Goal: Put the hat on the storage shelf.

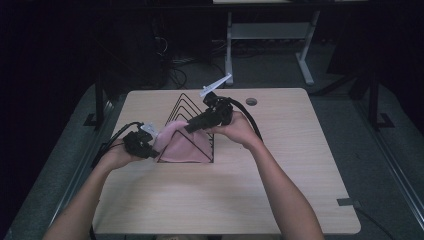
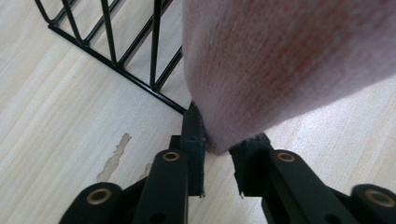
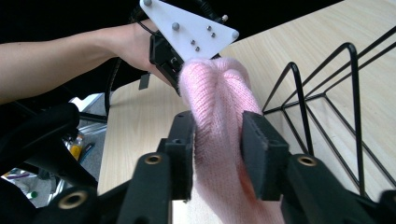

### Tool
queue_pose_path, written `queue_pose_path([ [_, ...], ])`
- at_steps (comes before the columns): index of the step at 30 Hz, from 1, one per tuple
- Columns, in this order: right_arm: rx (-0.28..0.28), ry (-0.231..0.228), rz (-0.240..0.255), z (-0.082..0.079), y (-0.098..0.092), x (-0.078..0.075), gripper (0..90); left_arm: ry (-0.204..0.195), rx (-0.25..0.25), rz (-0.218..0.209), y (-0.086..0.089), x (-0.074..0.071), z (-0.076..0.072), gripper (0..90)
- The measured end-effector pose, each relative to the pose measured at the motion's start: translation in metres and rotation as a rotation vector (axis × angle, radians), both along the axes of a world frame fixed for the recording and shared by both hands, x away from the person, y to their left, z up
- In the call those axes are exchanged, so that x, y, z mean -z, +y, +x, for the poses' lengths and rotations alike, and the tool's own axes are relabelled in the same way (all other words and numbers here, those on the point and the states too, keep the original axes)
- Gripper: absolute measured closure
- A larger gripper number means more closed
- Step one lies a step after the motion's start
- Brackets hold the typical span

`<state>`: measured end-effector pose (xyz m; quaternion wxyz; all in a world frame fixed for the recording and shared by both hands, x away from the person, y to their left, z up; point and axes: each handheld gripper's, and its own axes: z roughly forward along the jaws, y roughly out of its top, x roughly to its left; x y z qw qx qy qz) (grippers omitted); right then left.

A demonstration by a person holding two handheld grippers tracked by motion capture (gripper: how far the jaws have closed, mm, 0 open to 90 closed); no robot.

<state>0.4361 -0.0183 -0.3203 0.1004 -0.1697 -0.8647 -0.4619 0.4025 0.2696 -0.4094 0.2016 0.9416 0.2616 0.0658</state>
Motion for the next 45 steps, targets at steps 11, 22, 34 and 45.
queue_pose_path([
  [11, 0.054, -0.036, 0.032, -0.007, -0.024, -0.011, 44.0, -0.018, -0.024, -0.047, 0.011, -0.015, -0.009, 62.8],
  [22, 0.152, -0.076, 0.038, -0.012, -0.068, -0.011, 36.0, -0.025, -0.036, -0.073, 0.015, -0.022, -0.015, 55.2],
  [34, 0.230, -0.081, 0.016, -0.020, -0.101, -0.003, 32.5, -0.016, -0.050, -0.098, 0.021, -0.022, -0.018, 52.0],
  [45, 0.273, -0.077, -0.003, -0.026, -0.126, 0.001, 30.3, -0.036, -0.092, -0.139, 0.027, -0.025, -0.018, 41.8],
])
